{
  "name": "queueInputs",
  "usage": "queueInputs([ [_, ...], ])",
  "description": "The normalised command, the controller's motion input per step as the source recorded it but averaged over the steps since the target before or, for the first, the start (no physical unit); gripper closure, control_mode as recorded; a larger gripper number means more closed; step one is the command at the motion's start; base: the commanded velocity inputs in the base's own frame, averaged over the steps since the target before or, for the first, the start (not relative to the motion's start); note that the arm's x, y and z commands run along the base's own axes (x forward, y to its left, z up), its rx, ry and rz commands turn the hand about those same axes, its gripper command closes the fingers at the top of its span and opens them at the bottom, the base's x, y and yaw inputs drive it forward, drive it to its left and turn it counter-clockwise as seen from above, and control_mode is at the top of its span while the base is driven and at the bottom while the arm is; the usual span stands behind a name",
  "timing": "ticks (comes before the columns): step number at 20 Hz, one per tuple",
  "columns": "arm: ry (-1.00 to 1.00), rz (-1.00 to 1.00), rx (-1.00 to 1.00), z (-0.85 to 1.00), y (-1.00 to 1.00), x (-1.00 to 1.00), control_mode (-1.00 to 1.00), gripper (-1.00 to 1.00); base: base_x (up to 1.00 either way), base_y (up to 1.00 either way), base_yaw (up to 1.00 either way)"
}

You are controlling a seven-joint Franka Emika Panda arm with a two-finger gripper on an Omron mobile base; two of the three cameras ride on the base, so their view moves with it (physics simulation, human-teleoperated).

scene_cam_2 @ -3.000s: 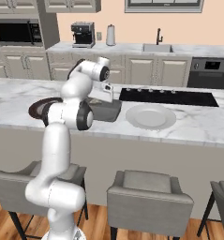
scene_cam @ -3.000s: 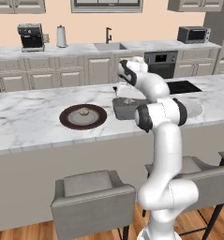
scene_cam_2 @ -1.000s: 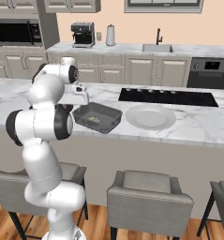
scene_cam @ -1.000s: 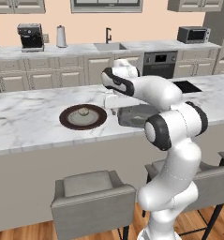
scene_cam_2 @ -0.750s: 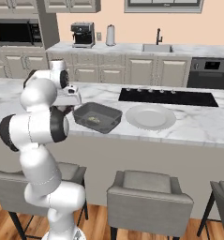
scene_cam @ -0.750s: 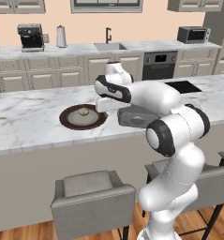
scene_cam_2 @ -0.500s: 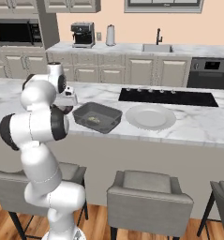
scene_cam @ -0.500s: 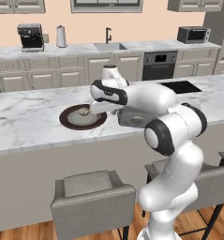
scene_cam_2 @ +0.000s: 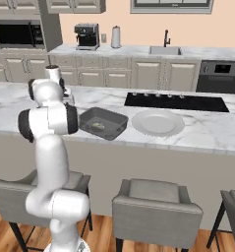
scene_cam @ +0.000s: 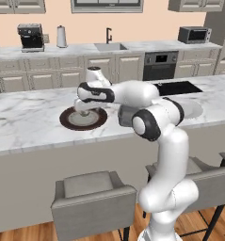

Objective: Place two dumplings into each of the tupperware containers and then place the containers in the fridge.

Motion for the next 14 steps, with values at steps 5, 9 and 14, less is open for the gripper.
queueInputs([
  [5,0.04,0.0,0.0,-0.35,0.19,0.72,-1.0,-1.0,0.0,0.0,0.0],
  [9,0.11,0.0,0.0,-0.13,0.18,0.33,-1.0,-1.0,0.0,0.0,0.0],
  [14,0.1,0.0,0.0,0.01,0.0,-0.2,-1.0,-1.0,0.0,0.0,0.0],
])
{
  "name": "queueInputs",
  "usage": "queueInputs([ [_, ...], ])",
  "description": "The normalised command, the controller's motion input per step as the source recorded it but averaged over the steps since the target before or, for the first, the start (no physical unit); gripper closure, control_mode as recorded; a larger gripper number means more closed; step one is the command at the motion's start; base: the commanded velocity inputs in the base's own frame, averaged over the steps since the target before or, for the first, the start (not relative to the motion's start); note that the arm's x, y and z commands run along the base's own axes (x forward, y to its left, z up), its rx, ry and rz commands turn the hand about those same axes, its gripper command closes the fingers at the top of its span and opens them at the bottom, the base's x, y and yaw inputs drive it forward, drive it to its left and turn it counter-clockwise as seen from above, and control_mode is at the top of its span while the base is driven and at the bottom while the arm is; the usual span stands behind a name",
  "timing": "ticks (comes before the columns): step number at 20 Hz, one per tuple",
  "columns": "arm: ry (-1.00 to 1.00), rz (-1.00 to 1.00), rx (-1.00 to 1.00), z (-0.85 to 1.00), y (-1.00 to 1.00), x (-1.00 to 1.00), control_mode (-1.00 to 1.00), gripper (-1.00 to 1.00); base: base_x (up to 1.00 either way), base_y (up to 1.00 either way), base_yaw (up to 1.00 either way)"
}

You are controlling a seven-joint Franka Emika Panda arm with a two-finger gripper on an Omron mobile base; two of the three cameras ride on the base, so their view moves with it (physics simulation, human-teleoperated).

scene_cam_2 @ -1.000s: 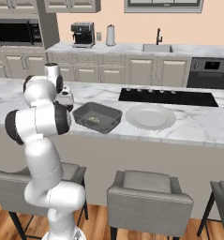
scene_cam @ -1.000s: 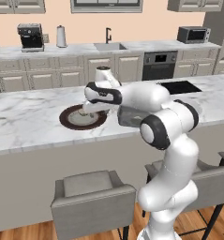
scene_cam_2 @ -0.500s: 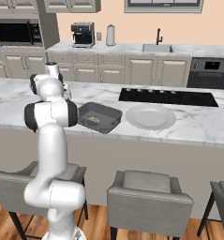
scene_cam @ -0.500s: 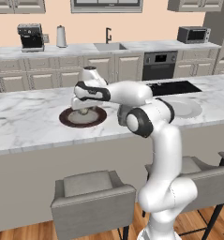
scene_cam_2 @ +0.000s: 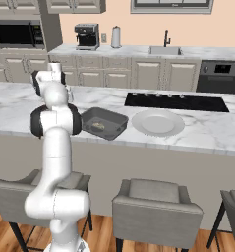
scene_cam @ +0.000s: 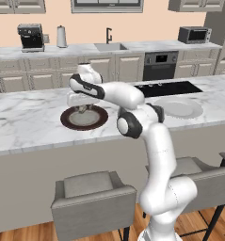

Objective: Place two dumplings into each of the tupperware containers and then place the containers in the fridge.

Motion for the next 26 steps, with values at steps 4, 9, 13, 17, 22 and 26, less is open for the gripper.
queueInputs([
  [4,0.12,-0.01,0.0,0.0,-0.02,-0.34,-1.0,1.0,0.0,0.0,0.0],
  [9,0.11,-0.13,0.0,0.11,-0.22,-0.85,-1.0,1.0,0.0,0.0,0.0],
  [13,0.02,-0.12,0.01,0.5,-0.71,-0.81,-1.0,1.0,0.0,0.0,0.0],
  [17,-0.08,-0.04,0.0,0.42,-0.86,-0.99,-1.0,1.0,0.0,0.0,0.0],
  [22,-0.38,-0.03,0.0,0.1,-0.94,-0.87,-1.0,1.0,0.0,0.0,0.0],
  [26,-0.36,-0.02,0.0,0.04,-1.0,-0.24,-1.0,1.0,0.0,0.0,0.0],
])
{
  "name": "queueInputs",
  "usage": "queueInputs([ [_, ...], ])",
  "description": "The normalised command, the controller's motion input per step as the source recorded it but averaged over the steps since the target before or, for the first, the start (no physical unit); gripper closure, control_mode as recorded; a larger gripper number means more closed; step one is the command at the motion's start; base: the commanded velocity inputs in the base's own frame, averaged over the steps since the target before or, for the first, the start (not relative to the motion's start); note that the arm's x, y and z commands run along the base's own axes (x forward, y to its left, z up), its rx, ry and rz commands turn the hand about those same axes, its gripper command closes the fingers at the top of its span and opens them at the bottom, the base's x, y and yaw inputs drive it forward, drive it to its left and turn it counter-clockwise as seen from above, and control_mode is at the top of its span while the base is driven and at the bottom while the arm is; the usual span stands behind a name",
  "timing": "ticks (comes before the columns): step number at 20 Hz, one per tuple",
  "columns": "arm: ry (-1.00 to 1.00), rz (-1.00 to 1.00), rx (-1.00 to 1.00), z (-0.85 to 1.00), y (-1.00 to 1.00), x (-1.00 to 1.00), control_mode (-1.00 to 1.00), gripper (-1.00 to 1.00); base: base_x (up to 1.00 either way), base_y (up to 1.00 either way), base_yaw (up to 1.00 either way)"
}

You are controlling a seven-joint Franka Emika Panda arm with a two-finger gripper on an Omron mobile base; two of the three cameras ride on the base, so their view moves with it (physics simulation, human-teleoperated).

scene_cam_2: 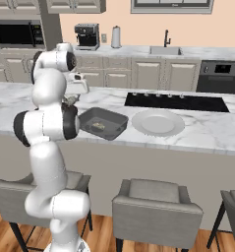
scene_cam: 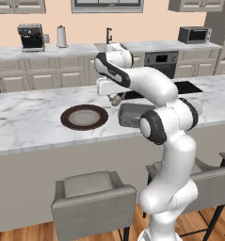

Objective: Place two dumplings into each of the tupperware containers and then place the containers in the fridge.

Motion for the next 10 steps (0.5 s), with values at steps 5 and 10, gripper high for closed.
queueInputs([
  [5,-0.15,-0.07,0.02,0.02,-1.0,0.07,-1.0,1.0,0.0,0.0,0.0],
  [10,0.14,-0.01,0.08,-0.09,-0.89,0.41,-1.0,1.0,0.0,0.0,0.0],
])
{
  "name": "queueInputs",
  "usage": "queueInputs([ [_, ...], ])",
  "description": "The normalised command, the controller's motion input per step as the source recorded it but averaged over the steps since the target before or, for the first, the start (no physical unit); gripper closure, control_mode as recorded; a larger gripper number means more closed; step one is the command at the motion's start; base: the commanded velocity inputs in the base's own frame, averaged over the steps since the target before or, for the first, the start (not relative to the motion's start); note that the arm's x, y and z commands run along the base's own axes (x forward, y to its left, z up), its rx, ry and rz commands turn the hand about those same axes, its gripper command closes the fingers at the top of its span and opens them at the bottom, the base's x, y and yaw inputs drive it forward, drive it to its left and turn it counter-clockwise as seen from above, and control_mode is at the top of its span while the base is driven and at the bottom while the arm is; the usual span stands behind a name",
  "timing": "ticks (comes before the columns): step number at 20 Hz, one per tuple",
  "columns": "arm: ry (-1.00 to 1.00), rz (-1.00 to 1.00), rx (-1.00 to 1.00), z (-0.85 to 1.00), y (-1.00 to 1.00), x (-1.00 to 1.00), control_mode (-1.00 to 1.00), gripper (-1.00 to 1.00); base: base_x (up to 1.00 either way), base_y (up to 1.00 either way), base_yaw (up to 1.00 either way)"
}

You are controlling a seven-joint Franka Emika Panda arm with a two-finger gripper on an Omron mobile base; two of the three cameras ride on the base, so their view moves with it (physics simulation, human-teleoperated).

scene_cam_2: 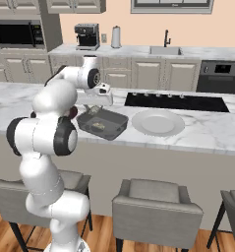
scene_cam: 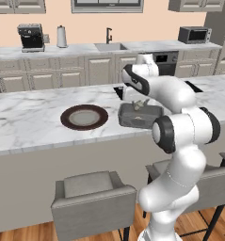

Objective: Place two dumplings into each of the tupperware containers and then place the containers in the fridge.

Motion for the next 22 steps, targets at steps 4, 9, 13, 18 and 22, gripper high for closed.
queueInputs([
  [4,0.15,0.0,0.03,-0.21,-0.42,0.59,-1.0,1.0,0.0,0.0,0.0],
  [9,0.13,0.0,0.0,-0.28,-0.04,0.19,-1.0,1.0,0.0,0.0,0.0],
  [13,0.09,-0.03,0.0,-0.26,0.0,0.0,-1.0,-1.0,0.0,0.0,0.0],
  [18,0.01,-0.01,0.0,-0.03,0.0,0.0,-1.0,-1.0,0.0,0.0,0.0],
  [22,0.0,0.0,0.0,0.07,-0.01,-0.08,-1.0,-1.0,0.0,0.0,0.0],
])
